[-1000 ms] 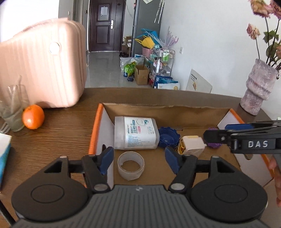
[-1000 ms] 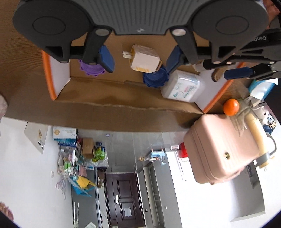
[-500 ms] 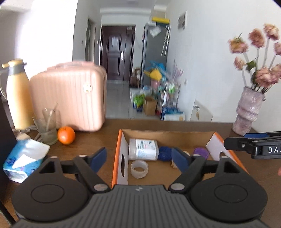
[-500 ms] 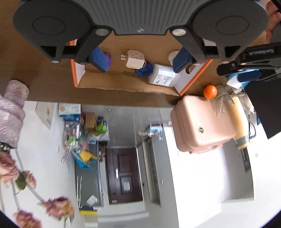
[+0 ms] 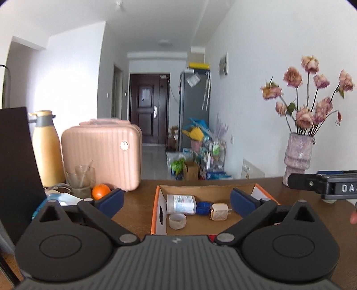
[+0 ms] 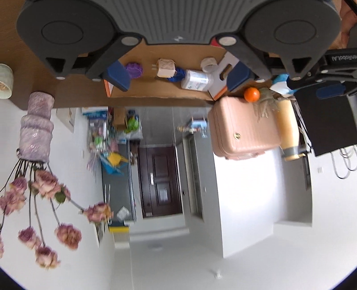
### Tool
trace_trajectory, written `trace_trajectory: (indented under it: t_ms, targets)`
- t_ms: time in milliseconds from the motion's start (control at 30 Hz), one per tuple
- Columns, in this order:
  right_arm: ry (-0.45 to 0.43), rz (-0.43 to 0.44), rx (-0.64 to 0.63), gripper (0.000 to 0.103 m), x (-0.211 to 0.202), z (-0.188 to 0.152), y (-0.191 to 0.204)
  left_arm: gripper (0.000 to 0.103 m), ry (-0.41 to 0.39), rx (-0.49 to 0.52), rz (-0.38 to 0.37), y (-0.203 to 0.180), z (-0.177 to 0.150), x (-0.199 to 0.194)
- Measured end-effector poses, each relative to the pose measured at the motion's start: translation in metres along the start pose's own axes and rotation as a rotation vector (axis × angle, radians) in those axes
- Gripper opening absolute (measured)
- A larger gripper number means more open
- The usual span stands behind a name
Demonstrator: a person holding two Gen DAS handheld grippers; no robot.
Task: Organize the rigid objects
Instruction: 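Withdraw both grippers from the box back over the table items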
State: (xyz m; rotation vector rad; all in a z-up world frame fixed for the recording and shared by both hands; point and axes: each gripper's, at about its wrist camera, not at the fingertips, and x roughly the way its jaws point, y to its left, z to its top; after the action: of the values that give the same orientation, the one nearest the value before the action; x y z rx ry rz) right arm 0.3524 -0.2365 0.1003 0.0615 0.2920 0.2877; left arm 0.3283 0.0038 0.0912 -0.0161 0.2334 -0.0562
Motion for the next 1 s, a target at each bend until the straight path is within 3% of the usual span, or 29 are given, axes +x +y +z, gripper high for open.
trace_trajectory:
  t_ms: [100, 367, 500, 1000]
  targets:
    - [-0.074, -0.009, -0.034, 0.103, -0.025, -0.014, 0.009, 0.103, -0.039, 0.002, -0.001, -0.001, -0.008, -0.020]
    - [-0.172, -0.070, -0.084, 0.103, -0.070, -0.051, 0.020, 0.103, -0.107, 0.003, -0.039, -0.002, -0.032, -0.063]
    - [-0.144, -0.056, -0.052, 0.103, -0.080, -0.067, 0.019, 0.103, -0.107, 0.045, -0.040, -0.006, -0.048, -0.075]
    - [-0.089, -0.108, -0.073, 0.103, -0.141, -0.120, 0.028, 0.103, -0.039, -0.023, -0.045, 0.003, -0.086, -0.122]
